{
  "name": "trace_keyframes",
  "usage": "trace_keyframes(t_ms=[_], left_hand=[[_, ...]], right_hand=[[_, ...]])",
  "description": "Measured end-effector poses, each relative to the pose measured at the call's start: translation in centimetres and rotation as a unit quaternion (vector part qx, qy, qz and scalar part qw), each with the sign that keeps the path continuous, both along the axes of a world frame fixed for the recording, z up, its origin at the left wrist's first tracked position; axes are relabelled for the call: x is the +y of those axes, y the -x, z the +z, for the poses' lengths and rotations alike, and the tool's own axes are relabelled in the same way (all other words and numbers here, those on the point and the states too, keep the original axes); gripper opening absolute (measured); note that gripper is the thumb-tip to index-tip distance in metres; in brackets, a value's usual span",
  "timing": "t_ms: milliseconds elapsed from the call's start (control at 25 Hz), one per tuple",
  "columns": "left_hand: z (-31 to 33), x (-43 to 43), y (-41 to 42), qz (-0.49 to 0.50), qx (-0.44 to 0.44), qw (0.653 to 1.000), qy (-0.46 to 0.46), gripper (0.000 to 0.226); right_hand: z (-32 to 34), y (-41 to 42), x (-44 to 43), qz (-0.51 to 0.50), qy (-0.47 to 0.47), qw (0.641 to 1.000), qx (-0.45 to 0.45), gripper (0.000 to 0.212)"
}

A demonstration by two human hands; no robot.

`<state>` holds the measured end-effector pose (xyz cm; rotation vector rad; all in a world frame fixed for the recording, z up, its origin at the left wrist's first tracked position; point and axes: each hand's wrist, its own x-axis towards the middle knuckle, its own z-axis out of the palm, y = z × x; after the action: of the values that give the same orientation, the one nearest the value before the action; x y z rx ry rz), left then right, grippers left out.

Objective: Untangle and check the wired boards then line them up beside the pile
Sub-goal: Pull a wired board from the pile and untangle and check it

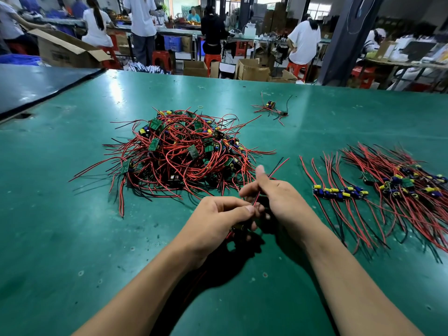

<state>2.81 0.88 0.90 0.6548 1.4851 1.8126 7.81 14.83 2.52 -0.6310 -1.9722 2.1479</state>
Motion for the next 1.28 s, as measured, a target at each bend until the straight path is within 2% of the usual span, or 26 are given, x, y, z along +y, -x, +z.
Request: trace_keyframes(t_ms=[80, 200, 280, 360, 440, 520, 640, 880, 1080, 1280], left_hand=[[0.2, -0.1, -0.1, -0.004, 0.066, 0.998, 0.017, 0.020], [0.4, 0.0, -0.4, 0.004, 0.144, 0.989, 0.041, 0.020], [0.4, 0.0, -0.5, 0.005, 0.162, 0.985, 0.060, 0.022], [0.3, 0.0, -0.6, 0.015, 0.150, 0.986, 0.066, 0.022], [0.4, 0.1, -0.6, 0.033, 0.096, 0.993, 0.054, 0.020], [0.4, 0.1, -0.4, 0.052, 0.027, 0.997, 0.041, 0.021], [0.3, 0.0, 0.0, 0.065, -0.013, 0.997, 0.036, 0.023], [0.2, 0.1, 0.0, 0.054, -0.027, 0.998, 0.023, 0.019], [0.2, 0.0, -0.2, 0.020, 0.013, 0.999, 0.039, 0.022], [0.4, -0.3, 0.1, -0.011, 0.016, 0.999, 0.044, 0.020]], right_hand=[[0.2, 0.2, 0.4, -0.007, 0.047, 0.999, -0.011, 0.070], [0.4, -0.1, 0.8, 0.031, 0.172, 0.985, -0.007, 0.069], [0.2, -0.3, 1.0, 0.049, 0.149, 0.988, -0.017, 0.066], [0.1, -0.2, 1.0, 0.045, 0.077, 0.996, -0.029, 0.062], [0.0, -0.1, 0.7, 0.055, 0.034, 0.998, -0.023, 0.055], [-0.1, -0.2, 0.2, 0.098, 0.054, 0.994, -0.003, 0.044], [-0.3, -0.4, -0.3, 0.142, 0.063, 0.988, 0.007, 0.041], [-0.9, 0.0, 0.0, 0.055, 0.043, 0.997, 0.019, 0.041], [-1.3, 0.5, 1.4, -0.048, -0.038, 0.998, 0.017, 0.051], [-1.2, 0.6, 1.6, -0.100, 0.020, 0.993, 0.067, 0.051]])
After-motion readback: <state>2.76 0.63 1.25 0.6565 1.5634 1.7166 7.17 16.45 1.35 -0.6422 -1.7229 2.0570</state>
